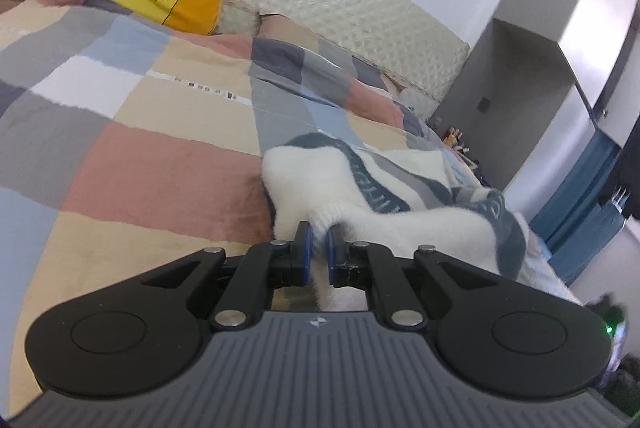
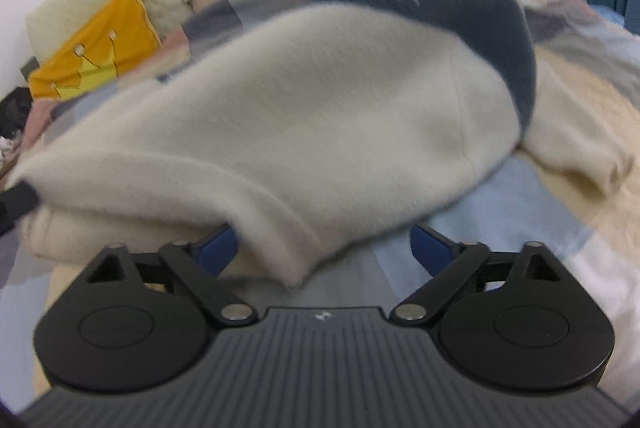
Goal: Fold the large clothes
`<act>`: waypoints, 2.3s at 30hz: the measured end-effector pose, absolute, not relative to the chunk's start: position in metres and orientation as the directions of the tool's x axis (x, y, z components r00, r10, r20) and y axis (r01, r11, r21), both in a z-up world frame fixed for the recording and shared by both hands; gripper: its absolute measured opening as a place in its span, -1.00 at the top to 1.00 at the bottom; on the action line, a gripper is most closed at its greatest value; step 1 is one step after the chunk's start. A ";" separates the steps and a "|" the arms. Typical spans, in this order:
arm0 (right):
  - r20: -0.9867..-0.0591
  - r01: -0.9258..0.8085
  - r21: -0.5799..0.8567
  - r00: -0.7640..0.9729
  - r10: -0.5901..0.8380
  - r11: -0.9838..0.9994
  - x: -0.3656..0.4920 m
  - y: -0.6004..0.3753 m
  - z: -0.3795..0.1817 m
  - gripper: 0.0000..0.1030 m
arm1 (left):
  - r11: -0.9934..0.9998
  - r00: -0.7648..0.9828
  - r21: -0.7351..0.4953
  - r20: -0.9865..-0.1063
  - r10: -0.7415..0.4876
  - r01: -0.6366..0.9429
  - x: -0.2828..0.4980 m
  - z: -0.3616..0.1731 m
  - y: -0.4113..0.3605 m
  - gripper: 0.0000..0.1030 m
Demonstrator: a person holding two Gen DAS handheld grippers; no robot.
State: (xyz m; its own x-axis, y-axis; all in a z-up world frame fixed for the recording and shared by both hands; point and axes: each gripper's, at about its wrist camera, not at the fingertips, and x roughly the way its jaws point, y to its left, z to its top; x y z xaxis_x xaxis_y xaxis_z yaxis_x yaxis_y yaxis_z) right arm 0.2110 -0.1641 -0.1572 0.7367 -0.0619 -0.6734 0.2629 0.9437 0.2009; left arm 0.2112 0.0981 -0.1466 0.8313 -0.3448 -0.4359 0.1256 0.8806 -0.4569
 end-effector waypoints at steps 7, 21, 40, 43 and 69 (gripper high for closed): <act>-0.735 0.311 0.251 0.677 -0.028 0.917 0.212 -0.173 -0.179 0.00 | 0.865 0.829 -0.492 -0.442 -0.344 0.097 0.212 -0.150 0.105 0.82; -0.511 -0.174 0.112 0.834 0.207 0.978 0.188 -0.115 -0.137 0.09 | 0.779 0.773 -0.620 -0.447 -0.451 0.097 0.227 -0.160 0.124 0.81; -0.379 -0.375 -0.539 0.908 0.181 0.755 0.201 -0.048 -0.112 0.06 | 0.533 0.708 -0.844 -0.341 -0.619 0.059 0.249 -0.196 0.162 0.45; -0.340 -0.336 -0.547 0.926 0.163 0.767 0.203 -0.050 -0.108 0.06 | 0.497 0.713 -0.866 -0.314 -0.626 0.055 0.247 -0.198 0.165 0.24; -0.507 -0.335 0.086 0.796 0.331 0.938 0.264 -0.129 -0.105 0.06 | 0.677 0.695 -0.736 -0.496 -0.520 -0.018 0.233 -0.234 0.107 0.51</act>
State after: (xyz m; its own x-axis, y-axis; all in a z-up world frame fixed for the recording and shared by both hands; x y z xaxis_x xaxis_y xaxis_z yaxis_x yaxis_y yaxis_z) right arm 0.2639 -0.1286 -0.1050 0.7962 0.3309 -0.5066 -0.3354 0.9382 0.0858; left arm 0.2327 0.1069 -0.2341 0.6954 -0.5204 -0.4956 -0.0175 0.6772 -0.7356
